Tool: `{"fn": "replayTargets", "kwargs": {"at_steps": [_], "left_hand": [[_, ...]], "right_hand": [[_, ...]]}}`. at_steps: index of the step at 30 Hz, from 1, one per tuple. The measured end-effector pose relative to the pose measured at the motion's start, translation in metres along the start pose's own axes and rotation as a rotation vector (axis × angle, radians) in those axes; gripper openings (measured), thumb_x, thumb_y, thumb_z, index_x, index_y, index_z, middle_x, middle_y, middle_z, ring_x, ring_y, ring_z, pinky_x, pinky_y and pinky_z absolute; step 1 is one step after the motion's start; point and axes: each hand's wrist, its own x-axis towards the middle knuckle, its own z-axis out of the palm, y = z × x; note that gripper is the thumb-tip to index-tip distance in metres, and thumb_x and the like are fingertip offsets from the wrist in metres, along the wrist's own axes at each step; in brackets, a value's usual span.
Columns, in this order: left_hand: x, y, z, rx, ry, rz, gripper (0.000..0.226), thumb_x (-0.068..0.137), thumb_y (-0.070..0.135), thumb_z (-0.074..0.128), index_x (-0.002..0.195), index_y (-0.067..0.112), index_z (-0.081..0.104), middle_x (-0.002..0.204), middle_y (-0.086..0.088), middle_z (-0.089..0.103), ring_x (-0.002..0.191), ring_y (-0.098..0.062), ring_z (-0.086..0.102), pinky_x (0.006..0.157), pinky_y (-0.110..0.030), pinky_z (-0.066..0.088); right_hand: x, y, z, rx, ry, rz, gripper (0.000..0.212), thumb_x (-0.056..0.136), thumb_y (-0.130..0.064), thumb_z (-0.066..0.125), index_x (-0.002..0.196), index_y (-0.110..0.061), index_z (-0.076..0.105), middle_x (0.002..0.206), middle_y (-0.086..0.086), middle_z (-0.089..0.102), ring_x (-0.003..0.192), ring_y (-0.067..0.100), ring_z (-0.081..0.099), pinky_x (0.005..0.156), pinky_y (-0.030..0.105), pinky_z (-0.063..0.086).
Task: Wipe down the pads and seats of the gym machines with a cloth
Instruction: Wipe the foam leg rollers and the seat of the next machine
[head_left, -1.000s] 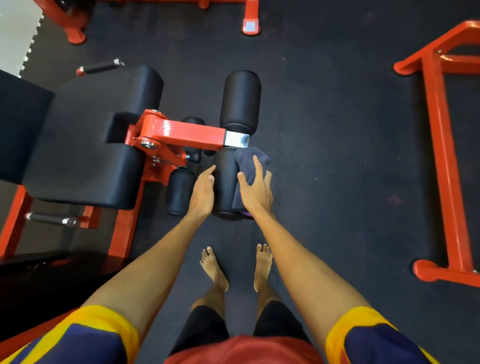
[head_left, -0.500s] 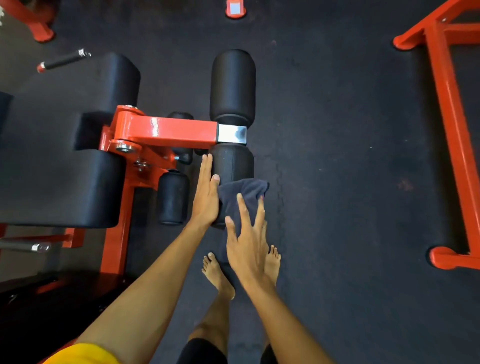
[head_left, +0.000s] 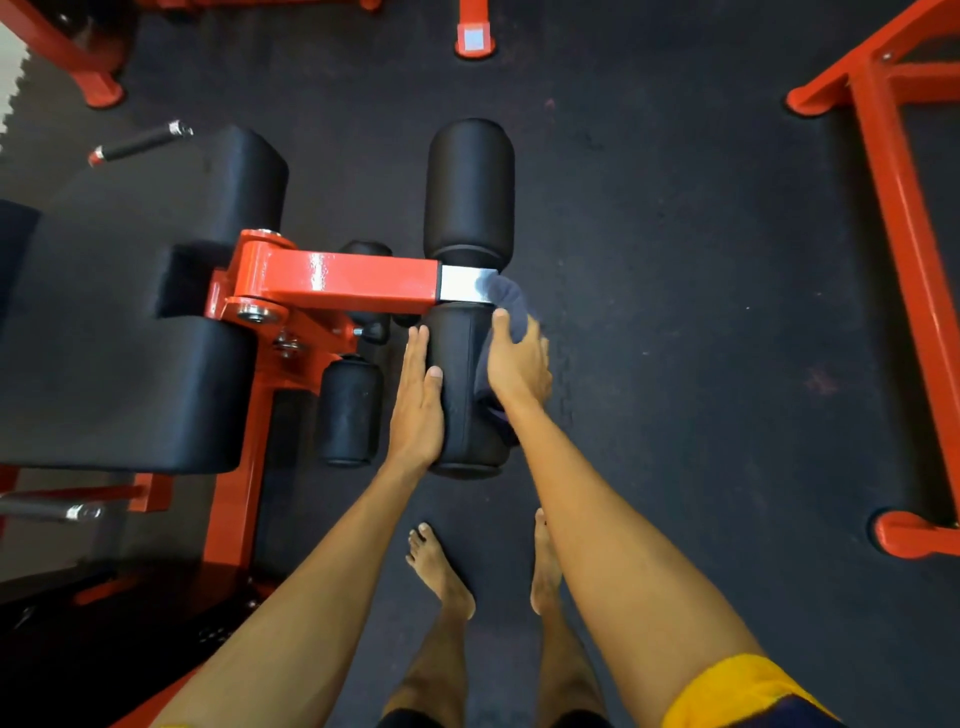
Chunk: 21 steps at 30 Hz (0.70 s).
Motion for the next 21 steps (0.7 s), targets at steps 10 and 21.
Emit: {"fn": "replayTargets", "kwargs": {"at_steps": [10, 21], "left_hand": [[0.0, 0.008, 0.0, 0.014, -0.008, -0.051, 0.057, 0.102, 0.03, 0.029, 0.157, 0.031, 0.014, 0.169, 0.01, 0.009, 0.153, 0.002, 0.007, 0.127, -0.03, 0.008], [0.0, 0.018, -0.004, -0.054, 0.036, -0.323, 0.058, 0.108, 0.04, 0.039, 0.161, 0.029, 0.017, 0.166, 0.005, 0.024, 0.151, -0.013, 0.024, 0.12, -0.027, 0.019]], "right_hand": [[0.003, 0.003, 0.005, -0.113, 0.029, -0.184, 0.055, 0.1, -0.064, 0.037, 0.152, -0.05, 0.031, 0.155, -0.005, 0.034, 0.13, 0.037, 0.051, 0.105, 0.053, 0.042], [-0.108, 0.089, 0.002, -0.177, 0.034, -0.441, 0.061, 0.101, -0.058, 0.044, 0.157, -0.049, 0.023, 0.168, -0.006, 0.013, 0.147, 0.027, 0.029, 0.103, 0.052, 0.05]]}}
